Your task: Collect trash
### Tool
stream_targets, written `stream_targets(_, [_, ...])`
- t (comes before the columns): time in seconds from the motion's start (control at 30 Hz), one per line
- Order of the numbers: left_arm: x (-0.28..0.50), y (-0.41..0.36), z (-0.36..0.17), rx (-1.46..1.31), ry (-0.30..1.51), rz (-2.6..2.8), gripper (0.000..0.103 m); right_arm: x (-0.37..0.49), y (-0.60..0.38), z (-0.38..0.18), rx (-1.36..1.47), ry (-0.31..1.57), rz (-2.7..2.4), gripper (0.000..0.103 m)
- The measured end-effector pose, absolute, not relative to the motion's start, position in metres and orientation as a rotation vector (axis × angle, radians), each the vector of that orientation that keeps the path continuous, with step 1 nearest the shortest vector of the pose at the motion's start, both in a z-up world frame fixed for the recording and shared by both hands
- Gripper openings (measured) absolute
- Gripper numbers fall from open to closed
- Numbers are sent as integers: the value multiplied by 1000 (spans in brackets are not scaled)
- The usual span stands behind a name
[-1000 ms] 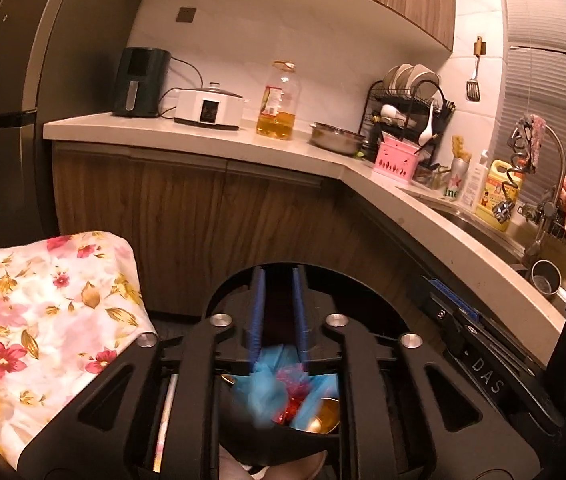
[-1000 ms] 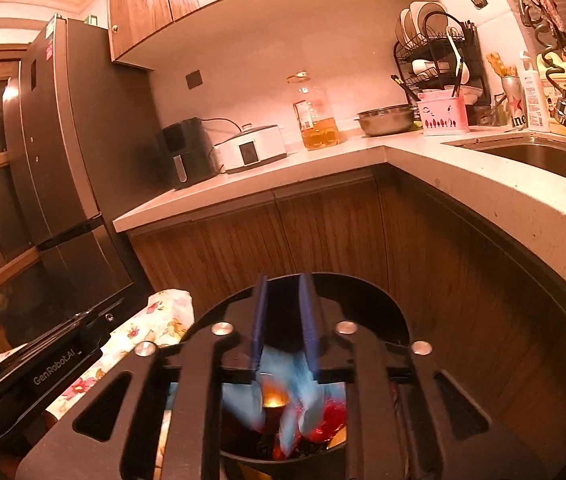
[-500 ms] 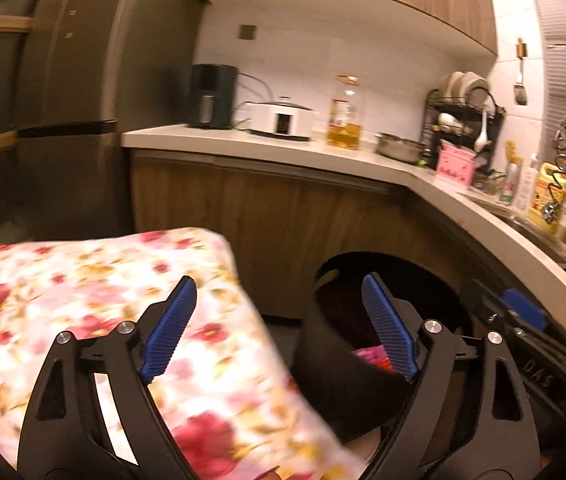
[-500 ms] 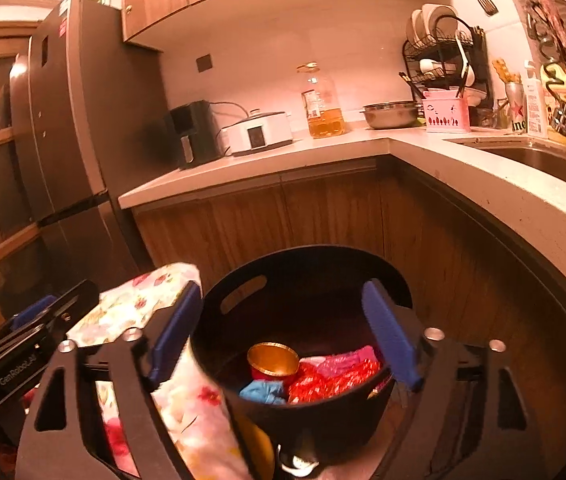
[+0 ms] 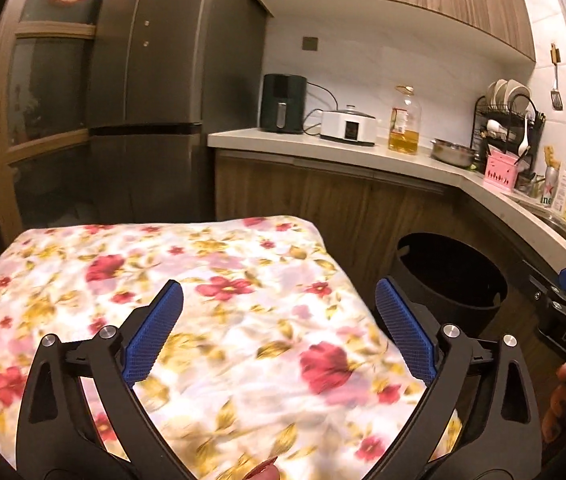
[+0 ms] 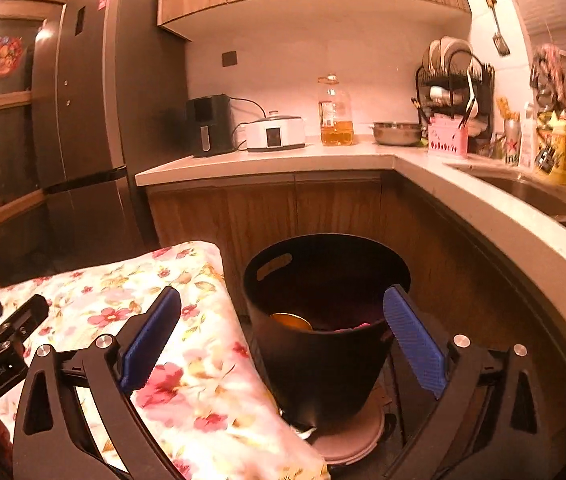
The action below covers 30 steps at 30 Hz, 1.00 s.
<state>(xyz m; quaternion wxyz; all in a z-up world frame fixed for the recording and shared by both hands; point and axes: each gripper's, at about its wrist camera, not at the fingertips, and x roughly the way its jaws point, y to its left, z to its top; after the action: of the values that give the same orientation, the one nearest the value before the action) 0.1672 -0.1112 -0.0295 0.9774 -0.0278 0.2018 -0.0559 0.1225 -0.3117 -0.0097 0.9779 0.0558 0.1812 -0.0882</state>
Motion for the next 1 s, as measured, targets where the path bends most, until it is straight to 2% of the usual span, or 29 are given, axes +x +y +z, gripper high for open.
stream_targets(0.57, [78,-55,-27,-43,394,-43,97,41,-245,2,65,344,-147,97])
stream_targets(1.0, [44,-30,-24,-54,385,-14,97,5,-214,4,51,343,-108,97])
